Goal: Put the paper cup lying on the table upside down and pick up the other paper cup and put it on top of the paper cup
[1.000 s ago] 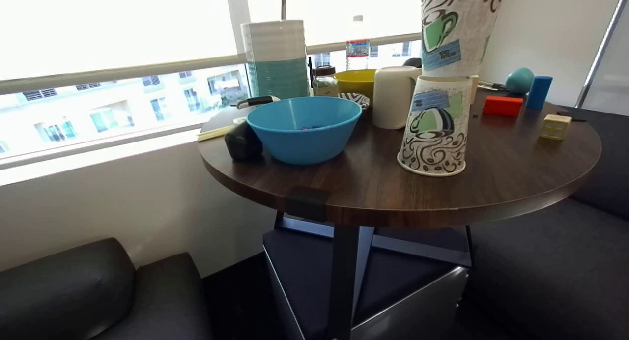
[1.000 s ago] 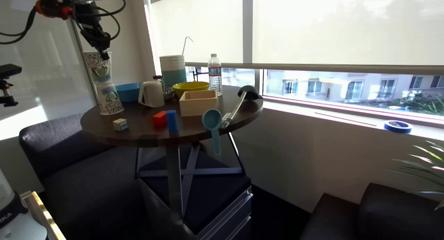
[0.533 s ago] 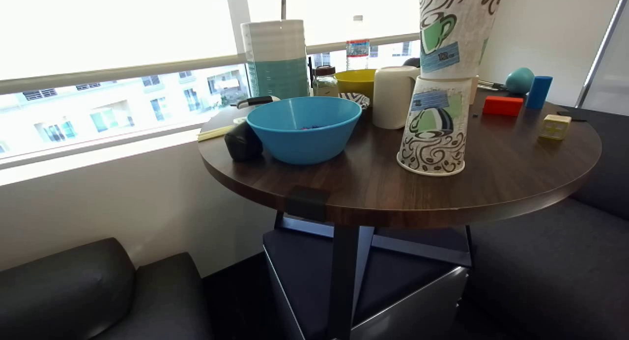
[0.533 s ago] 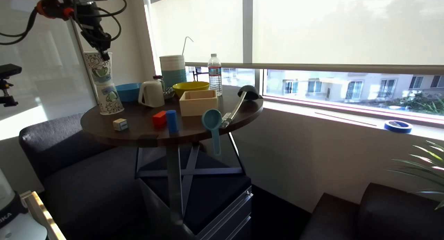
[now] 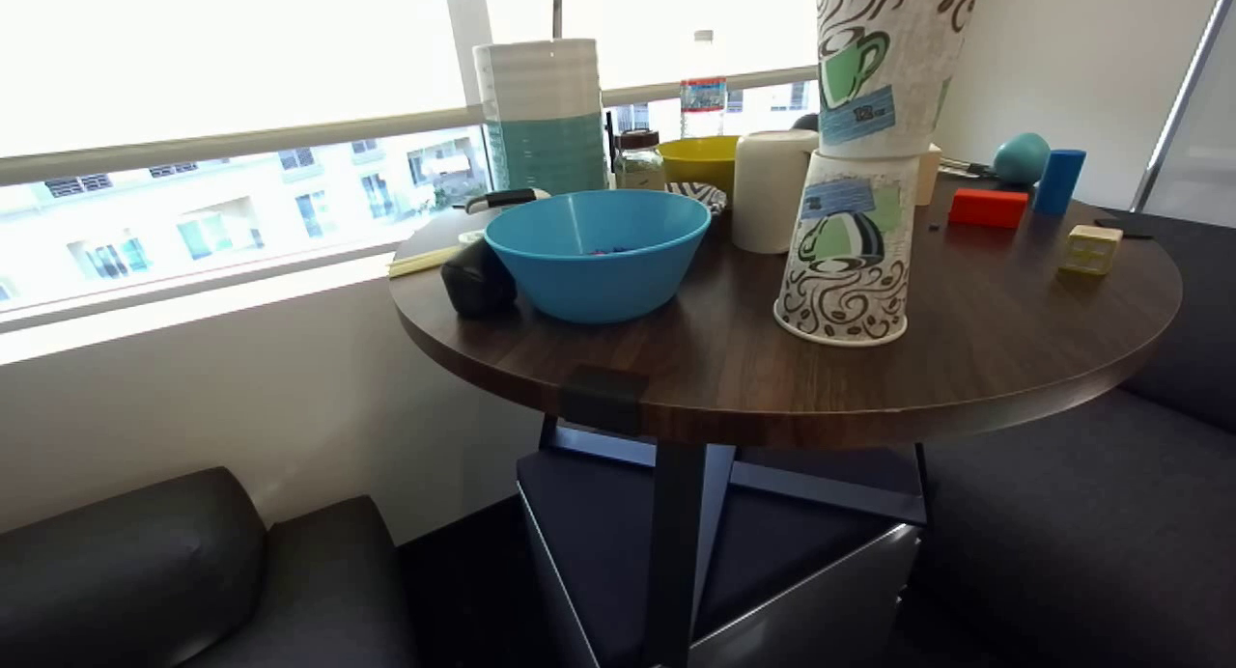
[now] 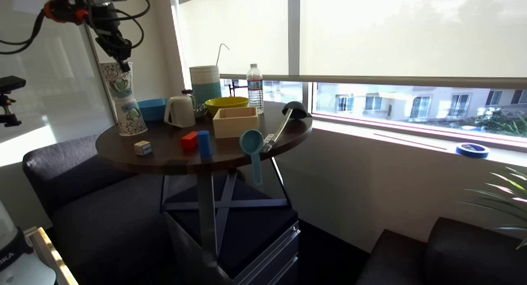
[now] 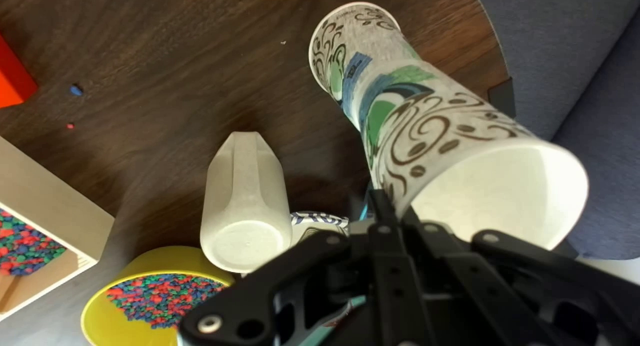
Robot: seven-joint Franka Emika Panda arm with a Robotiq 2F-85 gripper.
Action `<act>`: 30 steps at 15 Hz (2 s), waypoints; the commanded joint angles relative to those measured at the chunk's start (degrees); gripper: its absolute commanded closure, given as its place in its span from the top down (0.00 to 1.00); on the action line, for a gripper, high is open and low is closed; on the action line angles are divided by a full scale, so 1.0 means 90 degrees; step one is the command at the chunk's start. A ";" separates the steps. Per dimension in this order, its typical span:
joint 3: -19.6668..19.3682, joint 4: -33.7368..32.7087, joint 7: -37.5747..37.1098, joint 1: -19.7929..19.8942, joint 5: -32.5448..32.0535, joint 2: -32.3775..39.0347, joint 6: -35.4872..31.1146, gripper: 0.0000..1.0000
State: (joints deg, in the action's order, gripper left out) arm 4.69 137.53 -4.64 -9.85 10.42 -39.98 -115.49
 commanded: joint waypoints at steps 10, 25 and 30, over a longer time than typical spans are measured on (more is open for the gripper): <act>0.0462 -0.0122 -0.0283 0.0266 -0.0206 0.0080 -0.0129 0.01; 0.0484 -0.0147 -0.0440 0.0295 -0.0151 0.0108 -0.0210 0.01; 0.0474 -0.0119 -0.0433 0.0275 -0.0115 0.0163 -0.0261 0.01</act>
State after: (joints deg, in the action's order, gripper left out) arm 8.28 137.01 -7.49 -7.88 9.47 -39.57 -116.95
